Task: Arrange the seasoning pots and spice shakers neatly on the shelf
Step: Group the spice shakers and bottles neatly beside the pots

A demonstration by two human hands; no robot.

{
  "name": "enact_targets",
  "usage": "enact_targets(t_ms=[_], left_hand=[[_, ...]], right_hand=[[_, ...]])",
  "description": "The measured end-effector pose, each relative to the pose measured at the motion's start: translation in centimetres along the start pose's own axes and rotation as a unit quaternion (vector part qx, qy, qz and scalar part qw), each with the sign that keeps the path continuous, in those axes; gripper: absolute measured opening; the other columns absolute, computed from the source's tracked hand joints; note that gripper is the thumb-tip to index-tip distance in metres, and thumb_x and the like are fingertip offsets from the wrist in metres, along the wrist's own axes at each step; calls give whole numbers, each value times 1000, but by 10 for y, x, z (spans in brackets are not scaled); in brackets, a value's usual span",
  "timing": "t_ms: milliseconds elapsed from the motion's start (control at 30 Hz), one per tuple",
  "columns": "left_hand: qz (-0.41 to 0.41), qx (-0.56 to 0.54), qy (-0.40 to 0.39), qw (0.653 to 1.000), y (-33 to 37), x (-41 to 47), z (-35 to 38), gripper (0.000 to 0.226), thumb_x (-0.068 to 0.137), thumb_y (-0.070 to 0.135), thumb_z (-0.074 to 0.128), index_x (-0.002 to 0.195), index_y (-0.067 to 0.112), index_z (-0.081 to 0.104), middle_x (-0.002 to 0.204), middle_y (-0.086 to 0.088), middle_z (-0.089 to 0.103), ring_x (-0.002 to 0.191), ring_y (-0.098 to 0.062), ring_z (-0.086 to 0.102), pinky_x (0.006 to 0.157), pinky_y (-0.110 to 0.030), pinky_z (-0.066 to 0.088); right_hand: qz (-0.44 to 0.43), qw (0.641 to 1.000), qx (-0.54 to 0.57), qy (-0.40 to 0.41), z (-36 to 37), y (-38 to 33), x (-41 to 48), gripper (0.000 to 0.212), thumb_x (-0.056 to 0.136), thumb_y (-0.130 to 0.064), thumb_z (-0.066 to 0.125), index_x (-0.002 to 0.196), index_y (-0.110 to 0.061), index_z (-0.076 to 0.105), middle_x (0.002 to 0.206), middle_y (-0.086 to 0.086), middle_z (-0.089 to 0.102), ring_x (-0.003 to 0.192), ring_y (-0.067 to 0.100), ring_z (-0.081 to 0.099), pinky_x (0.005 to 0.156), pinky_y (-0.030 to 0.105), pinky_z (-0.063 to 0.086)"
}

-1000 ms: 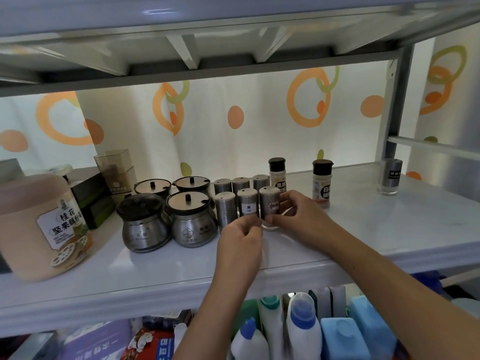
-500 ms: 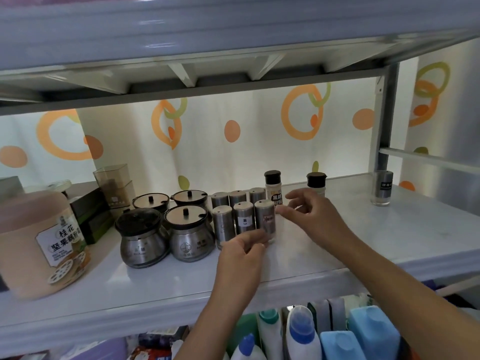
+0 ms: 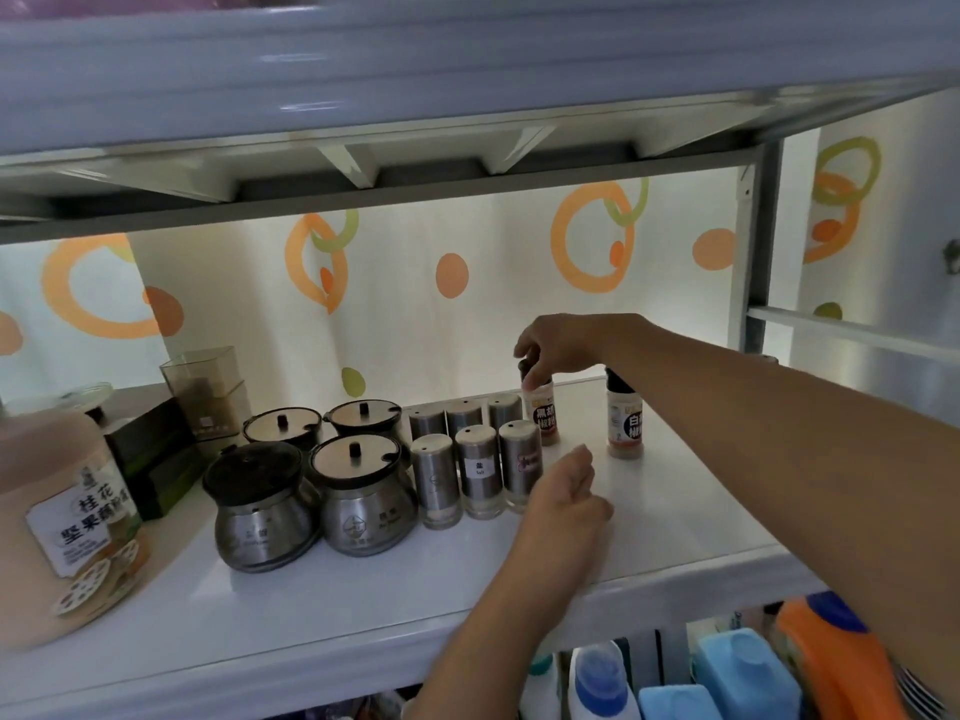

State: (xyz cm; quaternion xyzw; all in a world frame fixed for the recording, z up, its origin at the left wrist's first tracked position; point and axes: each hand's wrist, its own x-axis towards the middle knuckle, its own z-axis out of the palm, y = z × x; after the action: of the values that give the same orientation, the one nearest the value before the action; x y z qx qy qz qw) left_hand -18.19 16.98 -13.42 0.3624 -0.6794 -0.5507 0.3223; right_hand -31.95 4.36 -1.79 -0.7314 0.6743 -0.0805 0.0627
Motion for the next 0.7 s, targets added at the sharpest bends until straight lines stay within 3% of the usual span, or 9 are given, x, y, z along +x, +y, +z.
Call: enact_targets(t_ms=[133,367,700], left_hand=[[4,-6,5,1000,-4,4,1,66,93,1,46,153,18,24,158,2,30,143,-11,30,110,-24,25],[7,-11,8,1000,-7,7,1,66,93,0,46,153,17,25,158,1,31,143,-11,31,108,-23,24],[9,-9,11,1000,-4,4,1,65,93,-2,45,152,16,26,157,2,33,143,-10,32,118,-30,23]], right_hand=[[-19,1000,0,5,6,5,7,34,82,-27,75,111,-9,72,107,4,73,101,19,66,93,39,53],[-31,999,16,0,3,6,-5,22,82,-26,76,99,-13,74,92,-1,73,83,14,66,66,22,46],[-28,999,32,2,1,5,-23,29,82,-29,77,105,-13,72,98,-1,73,87,11,67,66,20,47]])
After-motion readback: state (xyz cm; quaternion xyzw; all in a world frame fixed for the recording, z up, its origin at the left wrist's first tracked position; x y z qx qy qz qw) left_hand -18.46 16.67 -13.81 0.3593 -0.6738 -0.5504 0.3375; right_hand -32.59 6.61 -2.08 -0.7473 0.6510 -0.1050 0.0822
